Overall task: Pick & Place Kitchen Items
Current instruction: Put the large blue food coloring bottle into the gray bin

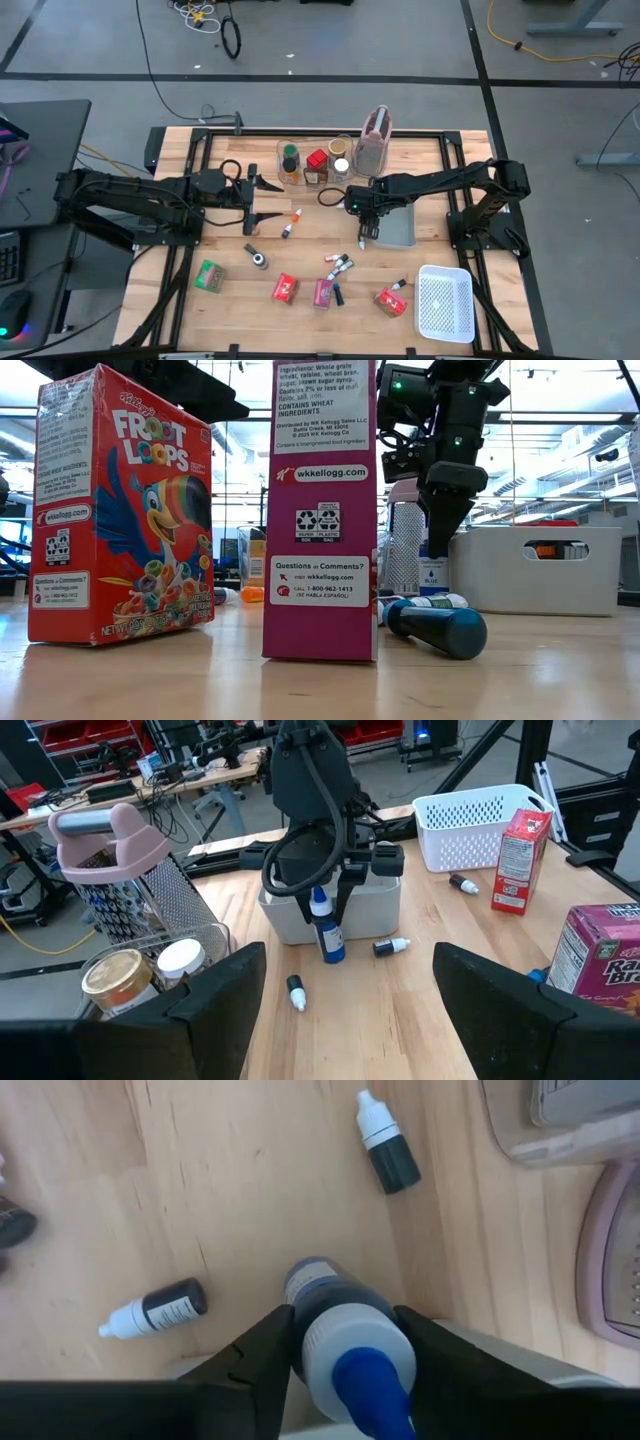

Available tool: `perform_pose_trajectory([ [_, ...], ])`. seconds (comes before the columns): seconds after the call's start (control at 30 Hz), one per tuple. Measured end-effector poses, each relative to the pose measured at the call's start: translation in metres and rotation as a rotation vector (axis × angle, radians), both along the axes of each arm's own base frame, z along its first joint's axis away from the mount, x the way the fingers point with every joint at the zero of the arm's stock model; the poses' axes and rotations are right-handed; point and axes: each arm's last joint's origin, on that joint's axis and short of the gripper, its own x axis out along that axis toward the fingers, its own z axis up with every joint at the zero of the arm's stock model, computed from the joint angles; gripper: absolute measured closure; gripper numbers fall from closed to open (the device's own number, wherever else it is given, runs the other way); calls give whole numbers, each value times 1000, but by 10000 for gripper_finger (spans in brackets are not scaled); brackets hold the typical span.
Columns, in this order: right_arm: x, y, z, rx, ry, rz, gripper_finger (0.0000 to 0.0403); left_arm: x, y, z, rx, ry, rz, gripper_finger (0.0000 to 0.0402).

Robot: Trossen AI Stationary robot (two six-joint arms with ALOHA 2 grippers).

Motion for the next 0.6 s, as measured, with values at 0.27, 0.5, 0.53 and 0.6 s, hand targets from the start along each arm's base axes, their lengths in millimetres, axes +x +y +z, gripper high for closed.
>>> perform_pose_trajectory([
  [0.27,8,7,12,33,-36,79,251,0,0,0,5,-2,-1,104],
  [0.5,13,12,71,25,-100,89,252,0,0,0,-67,-7,13,104],
  [0.53,11,12,80,26,-108,74,252,0,0,0,-82,-8,16,104],
  [0.6,4,13,97,11,-118,47,251,0,0,1,-117,-12,24,104],
])
